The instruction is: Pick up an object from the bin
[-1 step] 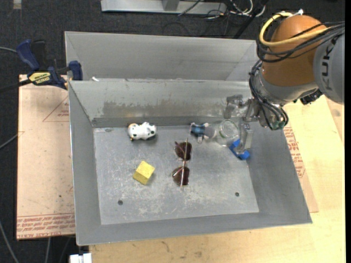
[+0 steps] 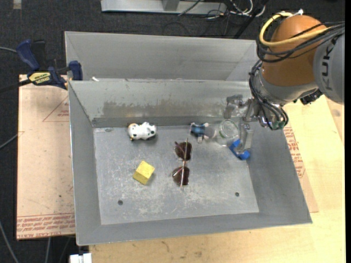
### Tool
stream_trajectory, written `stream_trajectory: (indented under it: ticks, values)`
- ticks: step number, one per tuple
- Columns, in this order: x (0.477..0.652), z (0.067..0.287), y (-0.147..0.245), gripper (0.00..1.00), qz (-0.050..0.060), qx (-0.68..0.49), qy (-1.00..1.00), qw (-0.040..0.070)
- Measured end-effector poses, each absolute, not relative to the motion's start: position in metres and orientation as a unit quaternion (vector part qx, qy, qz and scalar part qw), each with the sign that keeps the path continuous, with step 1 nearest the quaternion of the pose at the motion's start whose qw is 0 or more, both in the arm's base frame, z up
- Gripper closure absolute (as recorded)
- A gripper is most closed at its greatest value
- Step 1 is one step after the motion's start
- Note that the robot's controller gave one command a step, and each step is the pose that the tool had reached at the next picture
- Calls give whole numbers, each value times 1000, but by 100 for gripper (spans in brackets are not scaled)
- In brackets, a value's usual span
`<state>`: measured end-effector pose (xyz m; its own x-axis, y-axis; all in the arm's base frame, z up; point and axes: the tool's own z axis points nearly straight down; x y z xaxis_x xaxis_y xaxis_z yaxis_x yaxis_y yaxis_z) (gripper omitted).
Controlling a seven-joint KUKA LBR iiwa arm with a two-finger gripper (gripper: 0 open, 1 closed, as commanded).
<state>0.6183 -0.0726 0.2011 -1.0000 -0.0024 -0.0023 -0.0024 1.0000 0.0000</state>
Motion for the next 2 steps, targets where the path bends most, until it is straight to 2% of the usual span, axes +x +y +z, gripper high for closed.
stream_trajectory:
  ticks: [1,2]
  values:
    - [622,147,-107,0,0,69,998,3]
    - [637,136,-110,0,0,208,978,0]
